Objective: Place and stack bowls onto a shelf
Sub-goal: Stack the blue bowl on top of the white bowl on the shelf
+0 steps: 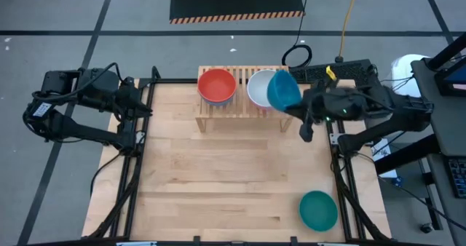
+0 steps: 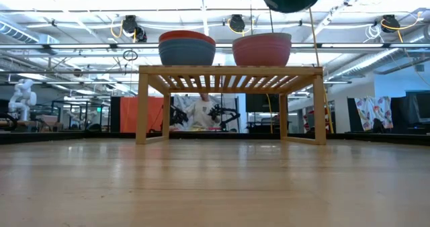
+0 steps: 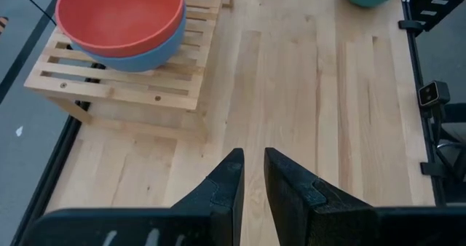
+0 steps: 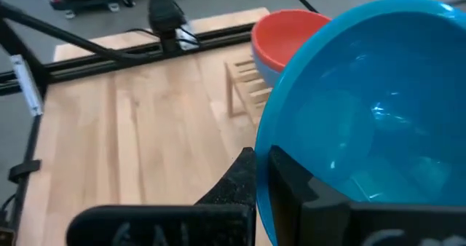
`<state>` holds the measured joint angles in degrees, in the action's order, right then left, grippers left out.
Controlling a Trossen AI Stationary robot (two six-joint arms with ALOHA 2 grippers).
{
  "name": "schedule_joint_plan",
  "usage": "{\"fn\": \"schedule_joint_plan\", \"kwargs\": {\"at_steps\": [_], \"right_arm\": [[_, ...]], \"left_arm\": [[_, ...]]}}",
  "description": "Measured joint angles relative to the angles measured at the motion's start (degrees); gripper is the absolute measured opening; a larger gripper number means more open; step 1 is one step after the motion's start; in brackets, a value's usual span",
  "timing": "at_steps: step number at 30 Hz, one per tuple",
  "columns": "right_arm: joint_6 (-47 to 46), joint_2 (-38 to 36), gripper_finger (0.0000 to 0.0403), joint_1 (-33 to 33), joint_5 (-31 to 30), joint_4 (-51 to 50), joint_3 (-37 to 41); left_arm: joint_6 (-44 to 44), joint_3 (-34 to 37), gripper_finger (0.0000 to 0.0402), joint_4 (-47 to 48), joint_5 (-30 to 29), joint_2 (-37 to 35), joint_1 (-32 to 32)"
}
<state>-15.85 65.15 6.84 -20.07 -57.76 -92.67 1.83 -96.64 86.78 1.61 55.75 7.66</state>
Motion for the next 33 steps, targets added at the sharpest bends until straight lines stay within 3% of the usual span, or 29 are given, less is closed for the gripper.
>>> {"fn": "schedule_joint_plan", "kwargs": {"at_steps": [7, 17, 22, 33], "right_arm": [[7.0, 7.6, 0.0002, -7.3, 7.0, -3.8, -8.9], [10.8, 19.5, 0.0001, -16.5, 7.6, -15.8, -21.5], [13.3, 23.8, 0.0001, -19.4, 12.8, -16.3, -23.8], [13.7, 27.3, 0.0001, -21.0, 12.8, -21.3, -24.2]], "left_arm": [[0.0, 0.0, 0.0063, 0.0, 0.0, 0.0, 0.0], [-0.1, 0.0, 0.0063, 0.0, 0.0, 0.0, 0.0], [-0.1, 0.0, 0.0063, 0.0, 0.0, 0.0, 0.0], [-1.4, 0.0, 0.0063, 0.0, 0.0, 0.0, 0.0]]}}
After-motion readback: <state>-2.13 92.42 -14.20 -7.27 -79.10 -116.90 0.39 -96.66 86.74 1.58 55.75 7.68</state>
